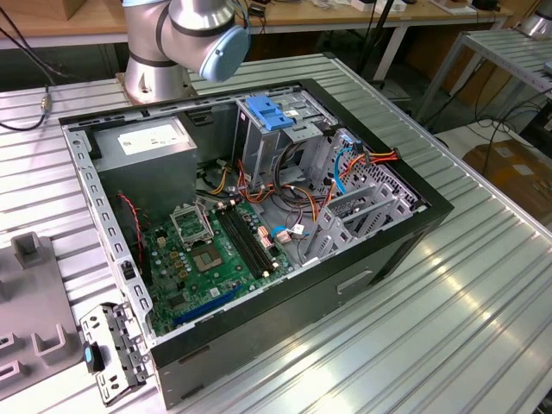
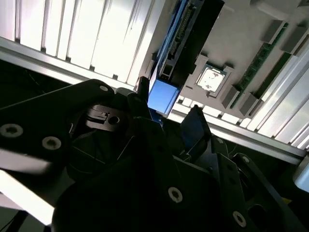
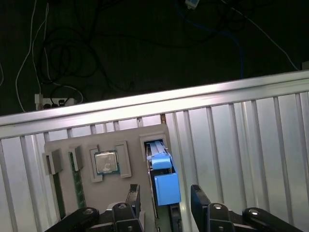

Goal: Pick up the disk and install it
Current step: 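Pick up the disk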

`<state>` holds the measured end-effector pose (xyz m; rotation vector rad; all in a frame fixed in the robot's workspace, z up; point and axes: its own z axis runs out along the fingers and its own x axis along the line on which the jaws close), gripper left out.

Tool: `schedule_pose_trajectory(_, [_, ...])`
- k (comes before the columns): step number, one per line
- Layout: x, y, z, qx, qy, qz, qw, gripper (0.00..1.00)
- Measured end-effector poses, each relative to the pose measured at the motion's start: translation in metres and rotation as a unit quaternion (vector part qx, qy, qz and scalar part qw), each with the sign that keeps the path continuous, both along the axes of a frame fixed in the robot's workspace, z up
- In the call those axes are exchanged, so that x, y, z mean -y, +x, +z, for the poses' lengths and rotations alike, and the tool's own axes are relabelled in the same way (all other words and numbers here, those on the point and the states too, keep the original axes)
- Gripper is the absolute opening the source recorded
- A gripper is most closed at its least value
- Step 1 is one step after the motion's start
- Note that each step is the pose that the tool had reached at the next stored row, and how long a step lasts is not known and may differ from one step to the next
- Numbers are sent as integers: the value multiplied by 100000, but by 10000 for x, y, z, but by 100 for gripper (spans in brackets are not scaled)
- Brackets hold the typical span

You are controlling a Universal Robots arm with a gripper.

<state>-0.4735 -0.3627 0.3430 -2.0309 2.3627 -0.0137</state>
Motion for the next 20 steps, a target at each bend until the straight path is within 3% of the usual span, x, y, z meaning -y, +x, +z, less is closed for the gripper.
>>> schedule_pose_trajectory(6, [-1, -9, -124, -190, -1, 1204, 99993, 54])
schedule_pose_trajectory(11, [-1, -9, -198, -340, 0, 3383, 99942, 54])
schedule_pose_trajectory(14, [0, -9, -254, -469, 4, 3512, 99937, 54])
schedule_pose_trajectory(20, [-41, -8, -337, -1212, 31, 3518, 99931, 54])
